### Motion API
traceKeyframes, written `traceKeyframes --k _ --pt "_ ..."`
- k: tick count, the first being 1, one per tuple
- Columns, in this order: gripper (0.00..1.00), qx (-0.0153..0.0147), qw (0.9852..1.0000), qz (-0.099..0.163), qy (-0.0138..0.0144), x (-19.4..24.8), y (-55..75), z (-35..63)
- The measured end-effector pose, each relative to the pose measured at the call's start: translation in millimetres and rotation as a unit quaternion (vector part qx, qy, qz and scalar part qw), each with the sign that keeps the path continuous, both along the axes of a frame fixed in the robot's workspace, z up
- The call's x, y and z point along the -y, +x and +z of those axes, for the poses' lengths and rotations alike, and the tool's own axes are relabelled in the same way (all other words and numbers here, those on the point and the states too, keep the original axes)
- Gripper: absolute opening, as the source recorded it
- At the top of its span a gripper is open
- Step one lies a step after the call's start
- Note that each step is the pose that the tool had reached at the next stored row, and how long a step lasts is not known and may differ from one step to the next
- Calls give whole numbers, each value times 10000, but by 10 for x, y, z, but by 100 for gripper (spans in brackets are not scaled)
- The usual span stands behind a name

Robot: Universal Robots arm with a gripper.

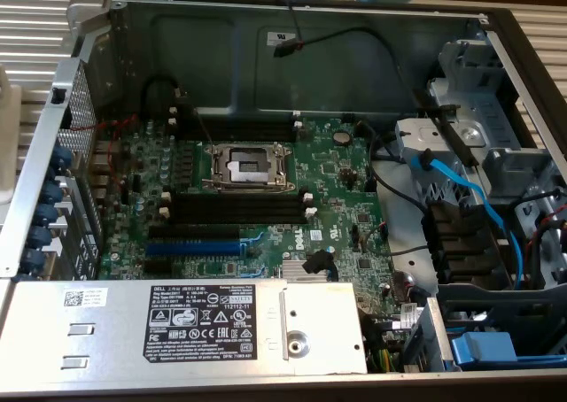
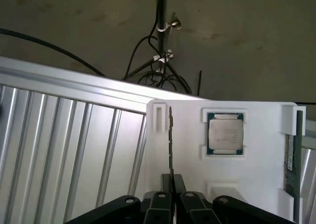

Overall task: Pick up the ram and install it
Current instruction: 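Pick up the ram and move it above insertion slot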

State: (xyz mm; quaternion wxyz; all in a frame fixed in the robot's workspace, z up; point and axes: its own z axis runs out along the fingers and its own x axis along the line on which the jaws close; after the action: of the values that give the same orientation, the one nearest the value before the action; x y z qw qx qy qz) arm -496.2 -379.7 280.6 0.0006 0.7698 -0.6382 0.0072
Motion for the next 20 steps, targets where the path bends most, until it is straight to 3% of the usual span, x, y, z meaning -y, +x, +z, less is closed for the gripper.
traceKeyframes --k 5,12,20 --pt "13 -6 10000 -4 0 -1 -1 225" --pt "13 -37 10000 -12 0 -12 -1 488" --pt "13 -93 10000 -25 -5 -13 22 785"
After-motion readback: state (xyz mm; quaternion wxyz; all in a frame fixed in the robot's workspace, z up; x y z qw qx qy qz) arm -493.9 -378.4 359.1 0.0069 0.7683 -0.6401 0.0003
